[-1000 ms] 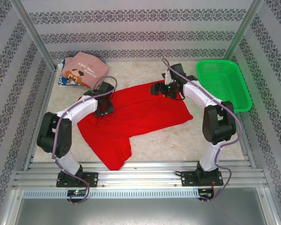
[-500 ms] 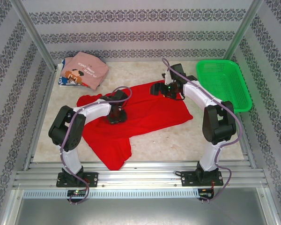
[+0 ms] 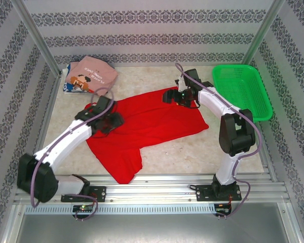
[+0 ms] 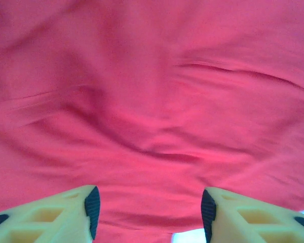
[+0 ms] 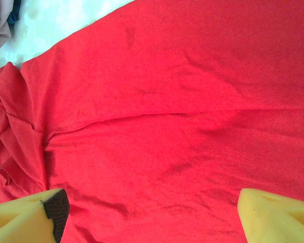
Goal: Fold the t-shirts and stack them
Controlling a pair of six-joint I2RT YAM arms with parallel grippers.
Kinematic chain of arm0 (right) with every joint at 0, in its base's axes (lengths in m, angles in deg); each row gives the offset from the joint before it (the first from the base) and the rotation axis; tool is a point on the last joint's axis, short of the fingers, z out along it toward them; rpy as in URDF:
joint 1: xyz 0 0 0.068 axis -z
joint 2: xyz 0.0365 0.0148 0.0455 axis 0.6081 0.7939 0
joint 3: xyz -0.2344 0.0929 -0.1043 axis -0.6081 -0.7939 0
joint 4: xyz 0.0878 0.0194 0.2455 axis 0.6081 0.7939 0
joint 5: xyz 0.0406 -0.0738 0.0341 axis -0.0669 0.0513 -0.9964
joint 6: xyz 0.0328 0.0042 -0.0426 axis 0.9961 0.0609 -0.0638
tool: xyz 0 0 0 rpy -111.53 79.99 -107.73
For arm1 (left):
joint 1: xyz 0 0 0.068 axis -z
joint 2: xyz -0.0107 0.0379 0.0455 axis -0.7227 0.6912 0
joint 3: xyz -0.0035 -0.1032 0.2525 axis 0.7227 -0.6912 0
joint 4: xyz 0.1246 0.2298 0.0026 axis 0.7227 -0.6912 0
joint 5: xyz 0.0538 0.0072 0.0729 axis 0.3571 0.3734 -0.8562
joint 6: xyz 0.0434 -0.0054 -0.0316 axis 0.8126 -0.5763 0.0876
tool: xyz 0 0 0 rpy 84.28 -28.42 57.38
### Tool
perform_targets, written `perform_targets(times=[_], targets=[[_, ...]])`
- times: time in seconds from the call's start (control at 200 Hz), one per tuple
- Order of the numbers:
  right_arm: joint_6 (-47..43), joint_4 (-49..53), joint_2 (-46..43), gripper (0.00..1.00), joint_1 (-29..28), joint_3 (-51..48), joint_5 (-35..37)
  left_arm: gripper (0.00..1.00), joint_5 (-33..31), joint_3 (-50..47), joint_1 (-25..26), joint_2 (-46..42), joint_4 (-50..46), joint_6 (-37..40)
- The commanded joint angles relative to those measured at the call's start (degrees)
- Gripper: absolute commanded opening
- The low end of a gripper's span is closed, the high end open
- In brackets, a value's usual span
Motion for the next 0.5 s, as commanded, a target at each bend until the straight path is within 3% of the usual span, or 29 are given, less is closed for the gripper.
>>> perform_targets(times=[0.0,0.18,0.325,0.495], targets=[[0.0,0.9,-1.3,0.87,-0.1,0.5,-1.7,0.56,-1.1,-8.3,-6.7,-5.9,-6.5,-6.3],[-0.4,0.8,-0.9,0.87,-0.1,0.6,-2.3,0.52,4.1,-13.9,-14.7,-6.3,5.3,-6.1],[-0.9,1.4,-0.3,0.87,-0.1,1.4,-2.9,0.51,4.9,-13.5,-16.1,-1.3,14.0,-5.9],[-1.9,2.2,-0.1,0.87,0.1,2.0,-3.3,0.45,5.0,-11.0,-17.8,4.9,14.9,-5.2]])
